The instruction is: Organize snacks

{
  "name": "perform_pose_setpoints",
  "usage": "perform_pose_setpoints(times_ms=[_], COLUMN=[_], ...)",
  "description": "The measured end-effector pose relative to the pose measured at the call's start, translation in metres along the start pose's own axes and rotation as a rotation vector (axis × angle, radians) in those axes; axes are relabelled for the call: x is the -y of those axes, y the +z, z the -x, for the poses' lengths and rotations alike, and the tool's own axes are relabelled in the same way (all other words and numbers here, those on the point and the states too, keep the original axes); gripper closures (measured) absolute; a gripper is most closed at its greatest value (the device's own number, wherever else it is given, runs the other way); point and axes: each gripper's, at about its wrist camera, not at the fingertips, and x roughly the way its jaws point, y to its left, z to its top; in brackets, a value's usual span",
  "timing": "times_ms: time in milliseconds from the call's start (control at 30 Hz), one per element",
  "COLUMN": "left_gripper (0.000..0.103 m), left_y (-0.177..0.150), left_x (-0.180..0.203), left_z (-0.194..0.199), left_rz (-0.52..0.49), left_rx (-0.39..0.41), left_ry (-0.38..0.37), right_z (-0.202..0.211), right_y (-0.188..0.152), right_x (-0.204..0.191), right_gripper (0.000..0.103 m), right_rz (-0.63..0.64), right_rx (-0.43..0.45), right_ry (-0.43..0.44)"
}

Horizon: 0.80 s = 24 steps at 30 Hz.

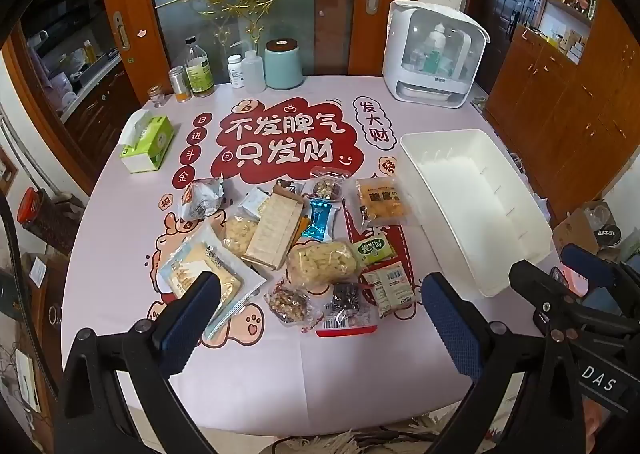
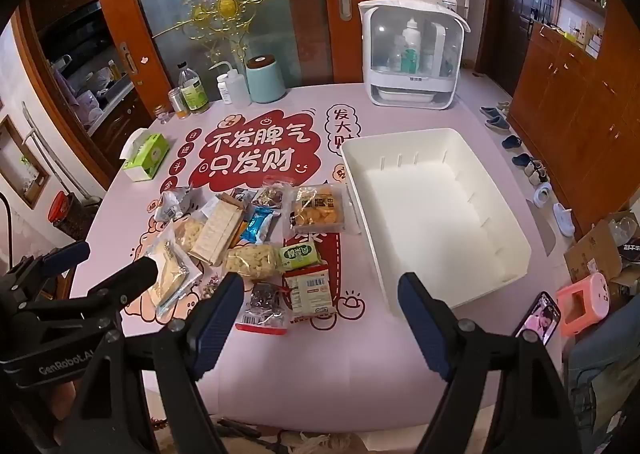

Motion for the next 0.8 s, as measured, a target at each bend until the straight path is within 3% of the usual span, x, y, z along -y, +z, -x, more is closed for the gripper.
perform_pose_setpoints(times_ms=[800], left_gripper=[0.003], left_y=[0.0010], left_x=[0.0035], left_z=[-0.0034], left_rz=[0.003], left_rx=[-0.014], left_ry=[-0.002], right_z=[-0.0004], right_y=[-0.0034], right_x=[-0.0008], right_gripper=[0.023], right_rz=[0.003], right_rx=[-0.005], right_ry=[-0.007])
